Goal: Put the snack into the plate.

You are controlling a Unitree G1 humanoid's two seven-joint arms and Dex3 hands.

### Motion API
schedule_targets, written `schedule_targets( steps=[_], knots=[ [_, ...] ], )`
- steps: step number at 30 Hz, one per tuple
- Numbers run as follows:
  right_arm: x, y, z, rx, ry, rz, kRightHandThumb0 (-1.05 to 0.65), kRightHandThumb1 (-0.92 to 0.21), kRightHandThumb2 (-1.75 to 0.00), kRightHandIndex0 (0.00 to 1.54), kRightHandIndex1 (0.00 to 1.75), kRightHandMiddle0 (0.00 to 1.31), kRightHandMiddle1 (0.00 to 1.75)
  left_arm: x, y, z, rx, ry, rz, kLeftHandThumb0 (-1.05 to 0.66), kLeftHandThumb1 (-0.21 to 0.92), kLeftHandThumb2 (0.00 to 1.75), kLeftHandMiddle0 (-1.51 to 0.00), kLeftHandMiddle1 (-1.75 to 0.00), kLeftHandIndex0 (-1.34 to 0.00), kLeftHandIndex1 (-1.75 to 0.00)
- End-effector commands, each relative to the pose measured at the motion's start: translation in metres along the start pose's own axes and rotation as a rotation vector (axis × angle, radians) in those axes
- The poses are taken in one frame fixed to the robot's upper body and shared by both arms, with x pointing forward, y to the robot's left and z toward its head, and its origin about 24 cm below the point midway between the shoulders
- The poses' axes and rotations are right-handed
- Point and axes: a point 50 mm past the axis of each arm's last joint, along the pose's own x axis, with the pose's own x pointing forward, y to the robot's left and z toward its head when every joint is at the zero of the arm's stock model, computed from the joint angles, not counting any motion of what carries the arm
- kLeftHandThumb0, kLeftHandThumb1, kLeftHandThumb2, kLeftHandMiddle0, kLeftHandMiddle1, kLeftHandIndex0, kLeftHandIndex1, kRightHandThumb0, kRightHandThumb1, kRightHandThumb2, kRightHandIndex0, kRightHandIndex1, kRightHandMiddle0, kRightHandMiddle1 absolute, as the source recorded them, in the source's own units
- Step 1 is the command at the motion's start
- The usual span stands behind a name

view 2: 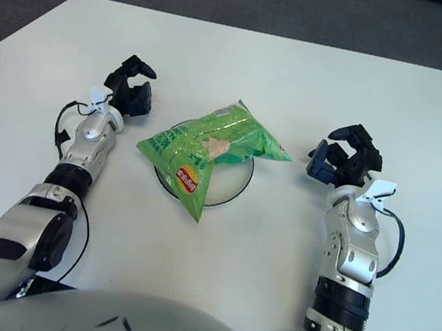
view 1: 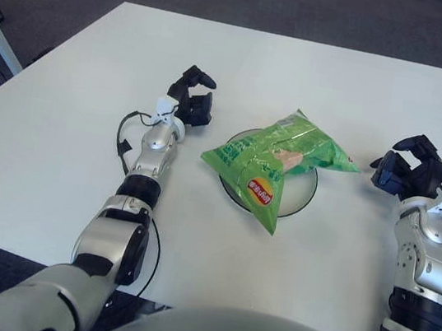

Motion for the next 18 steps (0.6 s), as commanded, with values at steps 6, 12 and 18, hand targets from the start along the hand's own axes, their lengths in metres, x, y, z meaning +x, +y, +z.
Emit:
schedule_targets(
  steps=[6, 12, 18],
  knots=[
    [-0.033, -0.002, -0.071, 0.116, 0.302, 0.003, 0.0, -0.09, -1.56, 0.81, 1.68, 0.55, 1.75, -0.03, 0.005, -0.037, -0.014, 0.154, 0.005, -0.43, 0.48, 1.11, -1.25, -1.75, -0.48, -1.75],
    [-0.029, -0.005, -0.086, 0.24, 0.396, 0.021, -0.01, -0.07, -1.6, 0.8, 1.74, 0.57, 1.75, -0.031, 0.005, -0.038, -0.006, 0.158, 0.001, -0.43, 0.47, 1.12, -1.25, -1.75, -0.49, -1.75],
    [-0.028, -0.006, -0.083, 0.317, 0.402, 0.008, -0.35, -0.24, -1.41, 1.15, 1.75, 0.61, 1.75, -0.031, 0.004, -0.038, -0.009, 0.168, 0.004, -0.43, 0.47, 1.13, -1.25, -1.75, -0.49, -1.75]
  ],
)
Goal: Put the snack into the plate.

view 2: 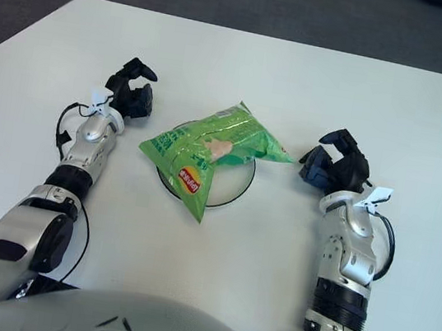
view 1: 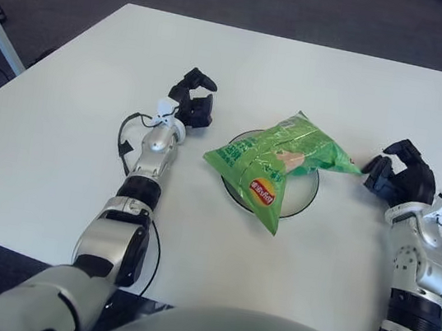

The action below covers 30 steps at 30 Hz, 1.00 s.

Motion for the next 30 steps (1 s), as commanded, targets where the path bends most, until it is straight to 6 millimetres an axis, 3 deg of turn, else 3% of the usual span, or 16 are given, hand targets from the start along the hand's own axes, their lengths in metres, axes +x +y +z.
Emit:
schedule_targets(
  steps=[1, 10, 30],
  knots=[
    [-0.0218, -0.0101, -0.0562, 0.096, 0.239, -0.089, -0.4, -0.27, -1.37, 1.19, 1.75, 0.61, 1.75, -0.0251, 0.0023, -0.0324, -0.004, 0.132, 0.011, -0.43, 0.47, 1.13, -1.25, -1.75, -0.5, -1.75],
    [-0.0217, -0.0092, -0.0535, -0.046, 0.188, -0.096, -0.48, -0.32, -1.32, 1.25, 1.75, 0.61, 1.75, -0.025, 0.0009, -0.0321, 0.001, 0.139, -0.01, -0.43, 0.49, 1.1, -1.24, -1.75, -0.48, -1.75],
    [-0.0214, -0.0137, -0.0508, -0.038, 0.246, -0.144, -0.48, -0.32, -1.31, 1.24, 1.75, 0.61, 1.75, -0.0266, -0.0007, -0.0322, -0.03, 0.145, -0.022, -0.42, 0.51, 1.08, -1.24, -1.75, -0.47, -1.75]
  ],
)
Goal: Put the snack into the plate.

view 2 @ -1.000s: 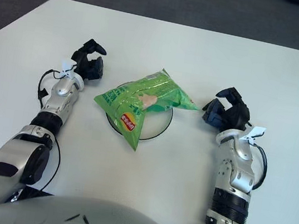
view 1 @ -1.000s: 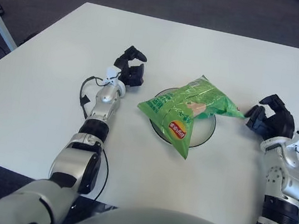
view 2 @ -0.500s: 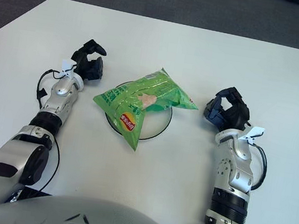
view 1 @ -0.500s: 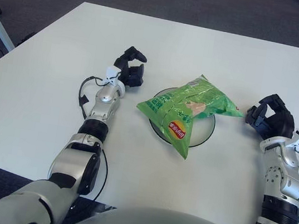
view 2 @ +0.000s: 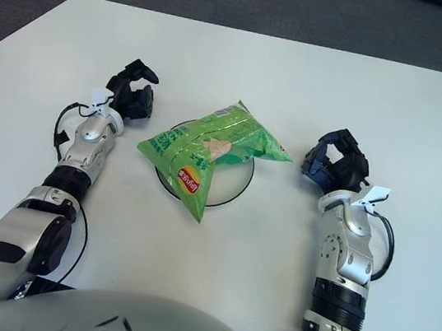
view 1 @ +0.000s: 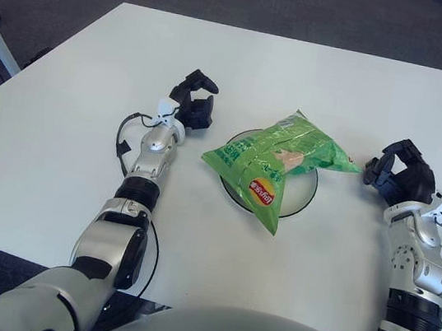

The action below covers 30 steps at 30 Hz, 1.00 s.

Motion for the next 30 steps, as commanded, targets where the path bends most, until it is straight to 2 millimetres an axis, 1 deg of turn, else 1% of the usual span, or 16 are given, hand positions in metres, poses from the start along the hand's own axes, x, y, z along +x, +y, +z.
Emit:
schedule_targets(
  steps=[1, 6, 10, 14, 18, 21, 26, 30],
  knots=[
    [-0.021, -0.013, -0.053, 0.038, 0.269, -0.082, -0.48, -0.32, -1.31, 1.24, 1.75, 0.61, 1.75, -0.026, 0.001, -0.033, -0.031, 0.135, 0.011, -0.42, 0.5, 1.08, -1.24, -1.75, -0.47, -1.75],
    [-0.021, -0.013, -0.054, 0.009, 0.325, -0.047, -0.48, -0.32, -1.31, 1.23, 1.75, 0.61, 1.75, -0.027, 0.002, -0.033, -0.028, 0.139, -0.004, -0.42, 0.51, 1.07, -1.23, -1.75, -0.46, -1.75],
    [-0.02, -0.012, -0.056, -0.051, 0.386, 0.019, -0.48, -0.32, -1.31, 1.24, 1.75, 0.61, 1.75, -0.029, 0.003, -0.033, -0.023, 0.144, -0.008, -0.42, 0.54, 1.04, -1.23, -1.75, -0.45, -1.75],
    [-0.021, -0.012, -0.058, -0.11, 0.406, 0.051, -0.48, -0.33, -1.3, 1.25, 1.75, 0.6, 1.75, -0.029, 0.004, -0.033, -0.021, 0.149, 0.0, -0.42, 0.54, 1.04, -1.23, -1.75, -0.44, -1.75],
    [-0.021, -0.01, -0.059, -0.169, 0.396, 0.053, -0.47, -0.33, -1.29, 1.25, 1.75, 0.6, 1.75, -0.031, 0.005, -0.033, -0.021, 0.157, 0.007, -0.42, 0.54, 1.04, -1.23, -1.75, -0.44, -1.75],
    [-0.021, -0.006, -0.057, -0.276, 0.346, 0.024, -0.47, -0.34, -1.29, 1.25, 1.75, 0.6, 1.75, -0.034, 0.006, -0.036, -0.021, 0.168, 0.02, -0.41, 0.54, 1.03, -1.21, -1.75, -0.44, -1.75],
    [-0.022, -0.001, -0.057, -0.407, 0.294, -0.004, -0.47, -0.35, -1.27, 1.25, 1.75, 0.59, 1.75, -0.035, 0.009, -0.036, -0.012, 0.17, 0.056, -0.41, 0.55, 1.03, -1.2, -1.75, -0.44, -1.75],
    [-0.023, 0.003, -0.058, -0.458, 0.264, -0.003, -0.47, -0.36, -1.26, 1.26, 1.75, 0.58, 1.75, -0.038, 0.012, -0.038, 0.013, 0.182, 0.088, -0.41, 0.55, 1.03, -1.2, -1.75, -0.44, -1.75]
  ],
)
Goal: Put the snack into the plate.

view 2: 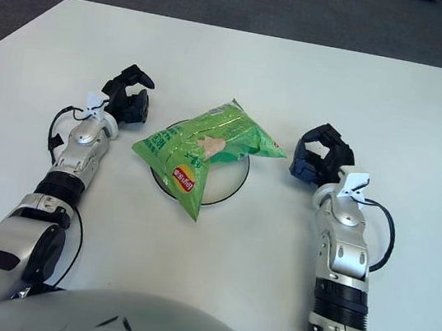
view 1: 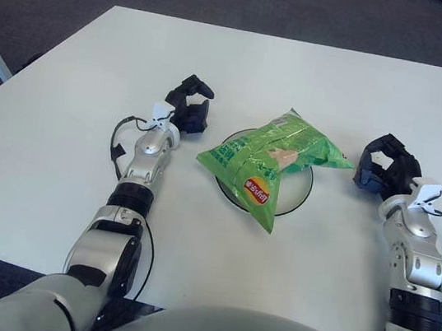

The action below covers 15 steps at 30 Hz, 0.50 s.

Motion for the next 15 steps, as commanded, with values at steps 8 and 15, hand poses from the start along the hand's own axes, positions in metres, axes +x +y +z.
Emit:
schedule_targets(
  steps=[8, 15],
  knots=[
    [-0.028, 0.015, -0.051, -0.121, 0.141, -0.055, -0.47, -0.36, -1.26, 1.27, 1.75, 0.58, 1.75, -0.032, 0.011, -0.037, 0.007, 0.153, 0.117, -0.41, 0.55, 1.02, -1.21, -1.75, -0.43, -1.75],
    [-0.034, 0.012, -0.063, -0.111, 0.043, -0.071, -0.47, -0.36, -1.27, 1.27, 1.75, 0.58, 1.75, -0.034, 0.013, -0.037, -0.003, 0.146, 0.158, -0.42, 0.54, 1.04, -1.21, -1.75, -0.45, -1.75]
  ],
)
